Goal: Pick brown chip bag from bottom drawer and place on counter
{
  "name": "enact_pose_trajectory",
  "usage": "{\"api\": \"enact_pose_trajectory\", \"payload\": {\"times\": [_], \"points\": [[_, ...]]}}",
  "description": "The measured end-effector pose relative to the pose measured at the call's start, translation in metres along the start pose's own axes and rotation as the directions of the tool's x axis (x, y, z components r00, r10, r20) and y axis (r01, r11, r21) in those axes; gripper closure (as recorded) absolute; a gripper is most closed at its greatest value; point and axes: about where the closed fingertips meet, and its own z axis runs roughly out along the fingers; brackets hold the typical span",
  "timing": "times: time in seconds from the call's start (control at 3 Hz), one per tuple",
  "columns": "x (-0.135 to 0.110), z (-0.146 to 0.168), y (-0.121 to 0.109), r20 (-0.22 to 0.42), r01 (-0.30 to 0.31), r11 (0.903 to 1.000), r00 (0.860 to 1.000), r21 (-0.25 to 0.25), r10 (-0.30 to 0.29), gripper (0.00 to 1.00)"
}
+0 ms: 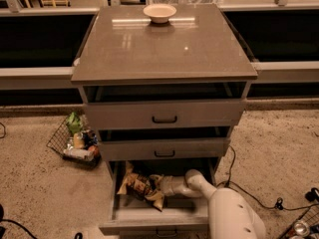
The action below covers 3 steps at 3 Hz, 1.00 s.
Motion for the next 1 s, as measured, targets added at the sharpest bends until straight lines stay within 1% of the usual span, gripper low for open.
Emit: {"api": "enact_pose_trajectory", "payload": {"times": [0.33,0.67,1.0], "points": [[0.002,-0.01,-0.002,0.017,-0.01,0.9997,1.0,0.023,0.01,0.64],[-0.012,-0.037,0.0,0.075,0.01,0.9995,0.997,0.029,-0.012,0.87],[-0.031,-0.089,0.003,0.096,0.05,0.9969,0.994,0.062,-0.055,1.0]]}}
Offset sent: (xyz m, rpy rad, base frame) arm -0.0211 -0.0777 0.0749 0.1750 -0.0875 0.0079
